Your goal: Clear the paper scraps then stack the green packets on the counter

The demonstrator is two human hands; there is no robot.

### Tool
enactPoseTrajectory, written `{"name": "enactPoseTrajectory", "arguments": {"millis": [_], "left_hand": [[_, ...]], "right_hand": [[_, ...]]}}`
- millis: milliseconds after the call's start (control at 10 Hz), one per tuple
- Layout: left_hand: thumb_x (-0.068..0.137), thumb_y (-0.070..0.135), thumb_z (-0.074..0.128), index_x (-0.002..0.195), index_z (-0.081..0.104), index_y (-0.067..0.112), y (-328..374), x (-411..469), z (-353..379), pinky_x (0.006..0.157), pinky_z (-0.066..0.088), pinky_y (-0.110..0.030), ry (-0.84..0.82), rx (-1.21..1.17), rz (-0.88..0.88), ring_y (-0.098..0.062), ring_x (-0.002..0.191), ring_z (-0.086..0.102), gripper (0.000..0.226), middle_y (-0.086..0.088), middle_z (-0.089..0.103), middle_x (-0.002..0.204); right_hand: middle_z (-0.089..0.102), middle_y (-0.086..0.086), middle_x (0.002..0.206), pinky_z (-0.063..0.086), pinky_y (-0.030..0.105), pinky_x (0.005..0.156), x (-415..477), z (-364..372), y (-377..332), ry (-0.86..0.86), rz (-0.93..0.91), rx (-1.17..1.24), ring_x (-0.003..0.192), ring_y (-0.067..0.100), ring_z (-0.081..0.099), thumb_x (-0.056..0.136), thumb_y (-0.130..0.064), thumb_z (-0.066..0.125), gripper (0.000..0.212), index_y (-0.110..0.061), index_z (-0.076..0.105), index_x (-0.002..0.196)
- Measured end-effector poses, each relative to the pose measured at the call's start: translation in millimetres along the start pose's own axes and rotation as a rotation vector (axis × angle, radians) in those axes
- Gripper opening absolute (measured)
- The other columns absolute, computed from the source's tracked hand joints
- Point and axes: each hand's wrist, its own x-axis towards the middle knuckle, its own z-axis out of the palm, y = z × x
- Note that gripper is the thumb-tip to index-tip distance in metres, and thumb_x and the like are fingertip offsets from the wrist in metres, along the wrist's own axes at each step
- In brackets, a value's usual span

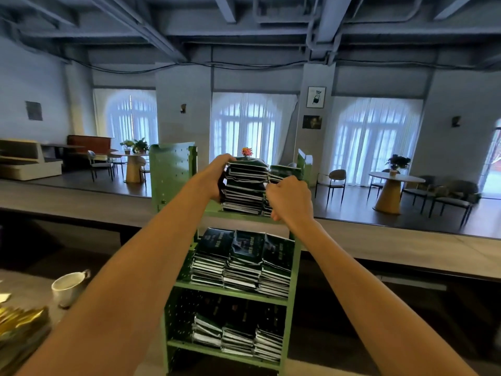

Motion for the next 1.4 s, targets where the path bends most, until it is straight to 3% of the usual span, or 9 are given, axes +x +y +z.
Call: {"name": "enactPoseTrajectory", "arguments": {"millis": [100,300,400,500,700,1000,1200,1300,1400], "left_hand": [[0.086,0.032,0.046,0.071,0.054,0.012,-0.5,-4.2,12.5,0.083,0.047,-0.035,-0.029,-0.011,-0.010,-0.023,0.074,0.058,0.027,-0.006,0.061,0.074],[0.087,0.050,0.045,0.082,0.060,0.010,-0.8,-4.1,11.2,0.084,0.049,-0.039,0.000,0.015,0.021,-0.027,0.081,0.061,0.043,-0.010,0.066,0.081],[0.087,0.060,0.038,0.109,0.060,0.007,-6.1,-8.0,6.9,0.074,0.052,-0.039,0.038,0.014,0.073,-0.030,0.092,0.062,0.062,-0.015,0.065,0.105],[0.087,0.064,0.032,0.133,0.048,0.014,-15.5,-11.0,-0.3,0.081,0.053,-0.044,0.032,-0.012,0.105,-0.032,0.105,0.060,0.070,-0.017,0.061,0.120],[0.093,0.065,0.010,0.109,0.060,0.013,-27.3,-20.5,11.7,0.081,0.049,-0.036,-0.051,0.039,0.172,-0.024,0.097,0.060,0.073,-0.013,0.064,0.106],[0.099,0.052,0.017,0.135,0.045,0.009,-30.5,-22.9,11.5,0.101,0.042,-0.041,0.127,0.134,0.296,-0.028,0.120,0.051,0.062,-0.016,0.053,0.132],[0.101,0.046,0.016,0.128,0.050,0.009,-32.1,-30.6,16.8,0.098,0.045,-0.038,0.045,0.110,0.338,-0.026,0.114,0.055,0.057,-0.014,0.058,0.125],[0.101,0.043,0.021,0.139,0.040,0.008,-32.5,-30.0,13.6,0.102,0.039,-0.038,0.159,0.109,0.355,-0.026,0.122,0.048,0.055,-0.012,0.050,0.134],[0.099,0.024,0.030,0.132,0.044,0.001,-40.1,-40.4,7.3,0.086,0.040,-0.031,0.461,0.200,0.528,-0.019,0.105,0.050,0.042,-0.010,0.053,0.115]], "right_hand": [[0.056,0.015,0.057,0.057,0.044,0.073,0.1,-2.9,6.6,-0.021,-0.027,-0.002,0.058,0.032,0.059,0.086,-0.021,0.048,0.032,-0.003,0.052,0.060],[0.056,0.011,0.046,0.059,0.039,0.065,-2.8,-4.5,5.1,-0.034,-0.079,0.026,0.044,0.023,0.061,0.089,-0.034,0.050,0.046,-0.008,0.046,0.051],[0.062,0.015,0.050,0.059,0.038,0.062,-4.3,-4.1,6.6,-0.040,-0.121,-0.027,0.042,0.021,0.061,0.090,-0.036,0.055,0.050,-0.008,0.048,0.050],[0.066,0.015,0.056,0.059,0.040,0.064,-4.9,-0.4,10.0,-0.058,-0.135,-0.061,0.050,0.025,0.065,0.090,-0.038,0.058,0.047,-0.006,0.053,0.056],[0.067,0.018,0.063,0.058,0.046,0.068,-1.7,1.3,10.8,-0.070,-0.112,-0.058,0.060,0.031,0.067,0.091,-0.038,0.057,0.045,-0.006,0.053,0.060],[0.067,0.022,0.066,0.058,0.045,0.068,-3.2,1.5,11.4,-0.053,-0.117,-0.055,0.062,0.034,0.067,0.091,-0.037,0.058,0.046,-0.008,0.050,0.055],[0.067,0.020,0.063,0.058,0.044,0.067,-2.8,1.0,10.8,-0.066,-0.124,-0.060,0.057,0.030,0.067,0.091,-0.035,0.057,0.048,-0.009,0.047,0.053],[0.067,0.019,0.060,0.059,0.041,0.066,-8.1,-2.9,11.9,-0.084,-0.133,-0.061,0.055,0.029,0.067,0.091,-0.030,0.056,0.045,-0.009,0.050,0.052],[0.067,0.018,0.059,0.059,0.039,0.064,-17.2,-4.9,18.9,-0.062,-0.156,-0.033,0.054,0.028,0.067,0.089,-0.018,0.055,0.036,-0.003,0.056,0.056]]}}
